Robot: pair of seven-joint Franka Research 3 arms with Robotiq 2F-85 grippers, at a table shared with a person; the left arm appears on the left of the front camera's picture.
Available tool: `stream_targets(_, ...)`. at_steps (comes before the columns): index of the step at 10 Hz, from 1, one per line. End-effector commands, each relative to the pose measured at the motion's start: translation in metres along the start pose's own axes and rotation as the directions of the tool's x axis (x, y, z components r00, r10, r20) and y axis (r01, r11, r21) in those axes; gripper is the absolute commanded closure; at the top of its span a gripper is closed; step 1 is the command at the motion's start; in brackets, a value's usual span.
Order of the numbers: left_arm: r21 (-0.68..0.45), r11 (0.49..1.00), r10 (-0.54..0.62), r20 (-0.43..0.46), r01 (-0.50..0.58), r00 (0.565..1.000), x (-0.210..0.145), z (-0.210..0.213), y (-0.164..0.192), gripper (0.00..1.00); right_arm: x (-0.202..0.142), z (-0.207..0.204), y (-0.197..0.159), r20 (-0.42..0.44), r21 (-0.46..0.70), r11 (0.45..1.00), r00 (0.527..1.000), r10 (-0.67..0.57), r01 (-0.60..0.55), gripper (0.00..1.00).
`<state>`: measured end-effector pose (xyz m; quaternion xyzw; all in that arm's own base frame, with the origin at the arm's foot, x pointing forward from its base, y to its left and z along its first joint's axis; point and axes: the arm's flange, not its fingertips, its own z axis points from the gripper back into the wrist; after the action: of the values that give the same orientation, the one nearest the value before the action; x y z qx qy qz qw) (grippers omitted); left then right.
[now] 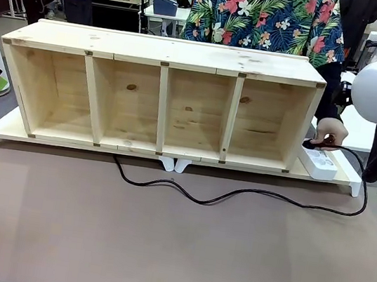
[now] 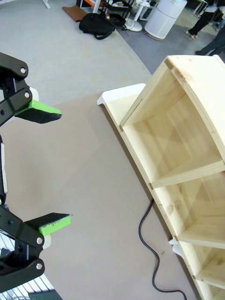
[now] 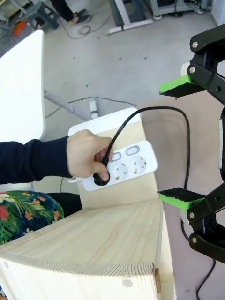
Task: Perform cable management.
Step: Release the Power Cable when the human grasps it.
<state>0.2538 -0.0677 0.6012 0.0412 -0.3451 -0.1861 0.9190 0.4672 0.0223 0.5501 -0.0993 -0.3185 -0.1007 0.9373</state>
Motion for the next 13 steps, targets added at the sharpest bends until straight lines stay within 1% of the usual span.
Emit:
stream_targets(1,0.000,1.000,-0.011,0.005,0.011,1.000,0.0004,0.0006,0.0007,0.00,-0.0009,-0.0016,0.0015,-0.007,-0.003,1.000,1.000,0.003,-0.003,0.00)
stream_targets(13,0.000,1.000,-0.011,0.005,0.011,1.000,0.0004,0.0006,0.0007,0.00,-0.0009,-0.0016,0.0015,-0.007,-0.003,1.000,1.000,0.003,-0.003,0.00)
